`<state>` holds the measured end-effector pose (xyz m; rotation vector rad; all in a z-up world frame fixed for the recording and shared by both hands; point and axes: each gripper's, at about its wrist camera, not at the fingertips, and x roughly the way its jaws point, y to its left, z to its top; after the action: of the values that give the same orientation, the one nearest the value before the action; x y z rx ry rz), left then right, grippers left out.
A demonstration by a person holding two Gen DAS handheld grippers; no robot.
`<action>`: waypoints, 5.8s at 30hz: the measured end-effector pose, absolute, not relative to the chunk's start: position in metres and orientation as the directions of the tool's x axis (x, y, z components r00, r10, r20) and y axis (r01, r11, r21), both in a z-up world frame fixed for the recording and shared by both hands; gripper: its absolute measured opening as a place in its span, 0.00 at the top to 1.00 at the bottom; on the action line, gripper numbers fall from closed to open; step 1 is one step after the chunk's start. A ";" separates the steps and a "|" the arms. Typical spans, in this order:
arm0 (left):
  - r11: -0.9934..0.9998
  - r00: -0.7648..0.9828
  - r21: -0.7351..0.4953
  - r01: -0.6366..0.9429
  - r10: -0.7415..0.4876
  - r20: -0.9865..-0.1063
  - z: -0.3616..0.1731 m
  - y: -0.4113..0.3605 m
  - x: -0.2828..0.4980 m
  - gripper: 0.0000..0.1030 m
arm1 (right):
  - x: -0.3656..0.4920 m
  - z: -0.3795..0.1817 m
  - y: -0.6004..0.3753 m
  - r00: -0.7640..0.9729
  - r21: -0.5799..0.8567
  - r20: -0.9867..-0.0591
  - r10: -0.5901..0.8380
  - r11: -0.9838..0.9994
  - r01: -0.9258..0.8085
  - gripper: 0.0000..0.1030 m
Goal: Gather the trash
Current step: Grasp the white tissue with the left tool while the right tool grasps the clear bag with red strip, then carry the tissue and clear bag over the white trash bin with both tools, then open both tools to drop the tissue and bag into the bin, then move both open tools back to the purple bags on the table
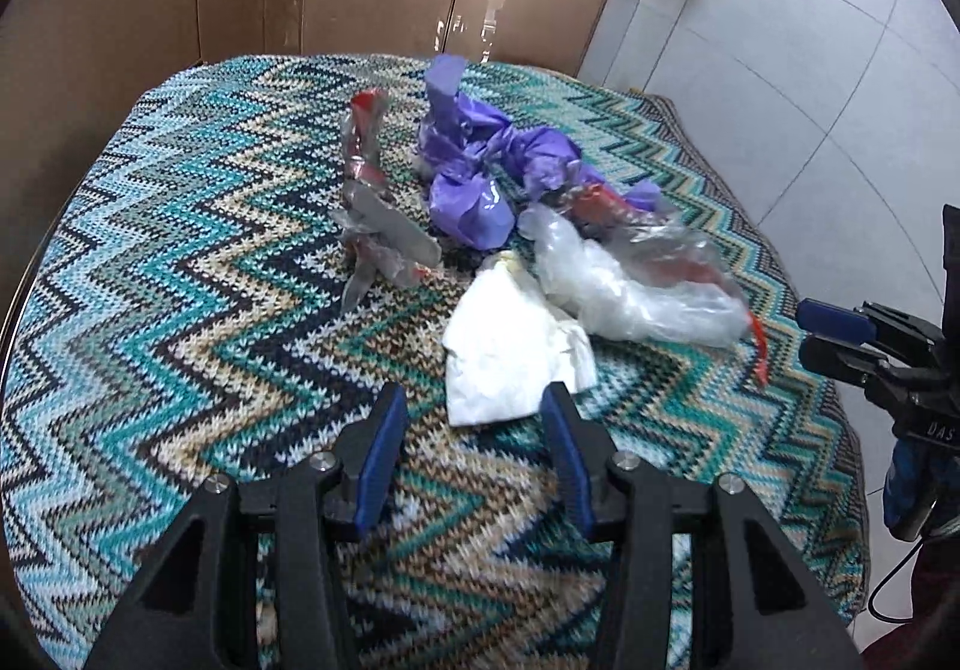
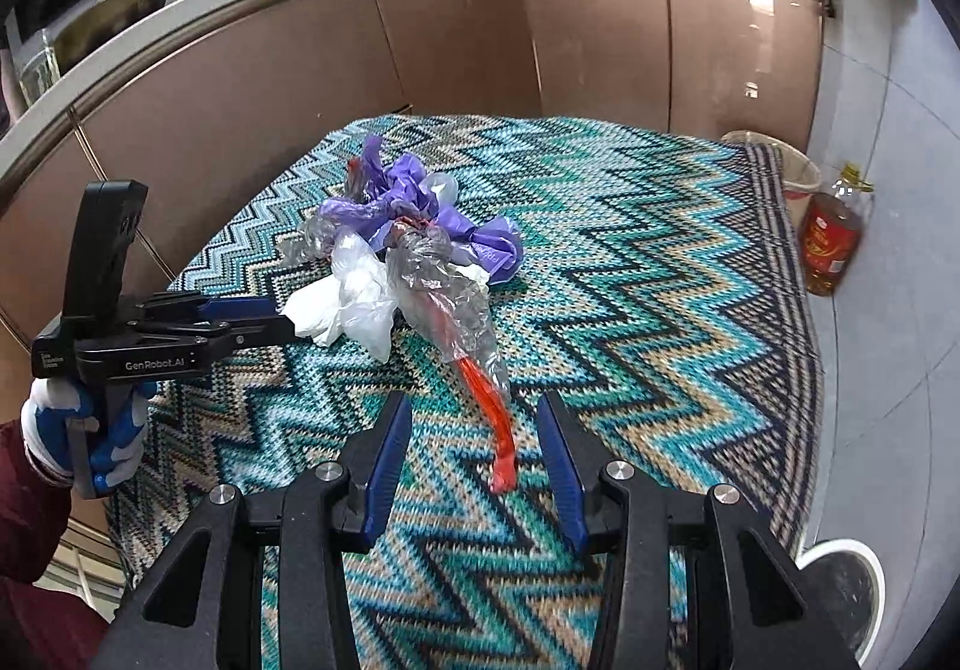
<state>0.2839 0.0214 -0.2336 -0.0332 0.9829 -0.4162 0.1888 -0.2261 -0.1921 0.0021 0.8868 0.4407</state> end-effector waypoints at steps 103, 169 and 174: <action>0.618 0.382 -0.047 0.785 -0.542 -0.748 -0.156 -0.280 0.134 0.91 | -0.048 -0.186 -0.507 0.802 0.337 -0.594 0.055 0.923 0.187 0.91; 0.626 0.262 -0.165 0.762 -0.532 -0.805 -0.202 -0.352 0.185 0.59 | 0.003 -0.210 -0.531 0.661 0.236 -0.746 -0.079 0.897 0.374 0.66; 0.675 0.361 -0.138 0.725 -0.543 -0.759 -0.167 -0.286 0.177 0.59 | 0.007 -0.166 -0.489 0.725 0.216 -0.686 -0.062 0.934 0.284 0.66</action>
<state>0.1773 -0.2857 -0.1671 0.2363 0.8772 -0.8265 0.0072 -0.4892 -0.1656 0.3186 0.7378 -0.1946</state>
